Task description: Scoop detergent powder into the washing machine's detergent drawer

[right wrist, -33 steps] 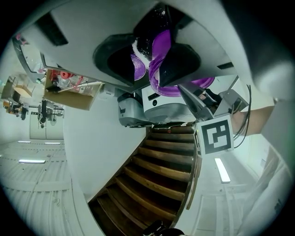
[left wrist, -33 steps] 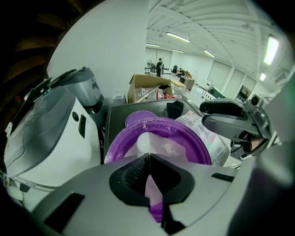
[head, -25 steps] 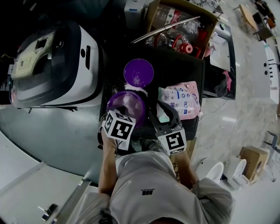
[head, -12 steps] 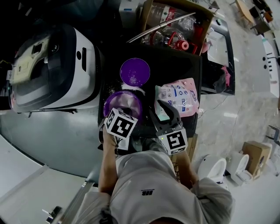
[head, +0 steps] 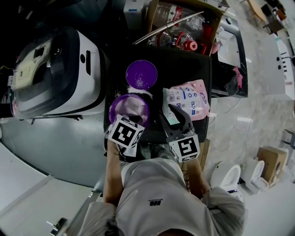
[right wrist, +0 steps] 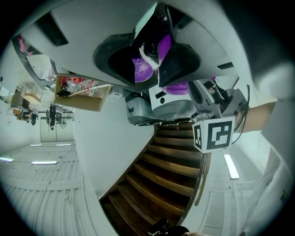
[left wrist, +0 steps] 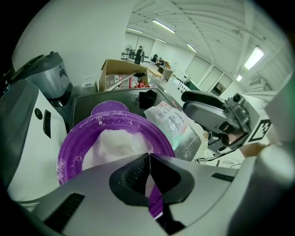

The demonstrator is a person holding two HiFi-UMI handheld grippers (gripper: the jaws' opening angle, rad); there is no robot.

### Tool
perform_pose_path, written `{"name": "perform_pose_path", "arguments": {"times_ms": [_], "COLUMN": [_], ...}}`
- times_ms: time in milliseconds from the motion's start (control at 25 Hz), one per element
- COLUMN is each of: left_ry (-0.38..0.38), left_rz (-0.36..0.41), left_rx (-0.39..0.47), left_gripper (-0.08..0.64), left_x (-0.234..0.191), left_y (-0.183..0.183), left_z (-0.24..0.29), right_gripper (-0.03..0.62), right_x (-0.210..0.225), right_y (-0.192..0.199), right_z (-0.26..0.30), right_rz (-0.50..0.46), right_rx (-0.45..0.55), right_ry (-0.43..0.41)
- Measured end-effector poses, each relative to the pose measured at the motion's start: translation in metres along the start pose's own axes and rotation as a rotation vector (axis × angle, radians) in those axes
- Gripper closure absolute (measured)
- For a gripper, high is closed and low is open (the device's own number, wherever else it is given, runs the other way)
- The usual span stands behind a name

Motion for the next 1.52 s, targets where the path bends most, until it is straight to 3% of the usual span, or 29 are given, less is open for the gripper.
{"name": "perform_pose_path", "arguments": {"times_ms": [440, 640, 1000, 1320, 1520], "left_ry": [0.056, 0.059, 0.023, -0.070, -0.089], "left_rz": [-0.042, -0.099, -0.202, -0.251, -0.295], "left_rx": [0.080, 0.144, 0.286, 0.377, 0.441], "left_gripper": [0.543, 0.543, 0.543, 0.543, 0.543], "left_x": [0.021, 0.022, 0.027, 0.030, 0.035], "left_y": [0.012, 0.020, 0.035, 0.047, 0.052], "left_z": [-0.016, -0.022, -0.030, -0.037, -0.037], "right_gripper": [0.428, 0.428, 0.428, 0.428, 0.428], "right_x": [-0.010, -0.017, -0.029, -0.049, -0.056], "right_y": [0.008, 0.012, 0.029, 0.032, 0.038], "right_z": [-0.010, -0.016, -0.022, -0.024, -0.027], "right_rz": [-0.013, 0.000, -0.054, -0.050, -0.060], "right_rx": [0.005, -0.033, -0.050, -0.077, -0.079], "right_ry": [-0.012, -0.002, -0.037, -0.058, -0.073]}}
Point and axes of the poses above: the fingertips, and each gripper's own axes: z forward along the fingers, x to its right, y out of its underside, the point moved 5 cm from there along -z, backward along the fingers, and after that the axes turned 15 degrees about z, right-handed, at the moved point
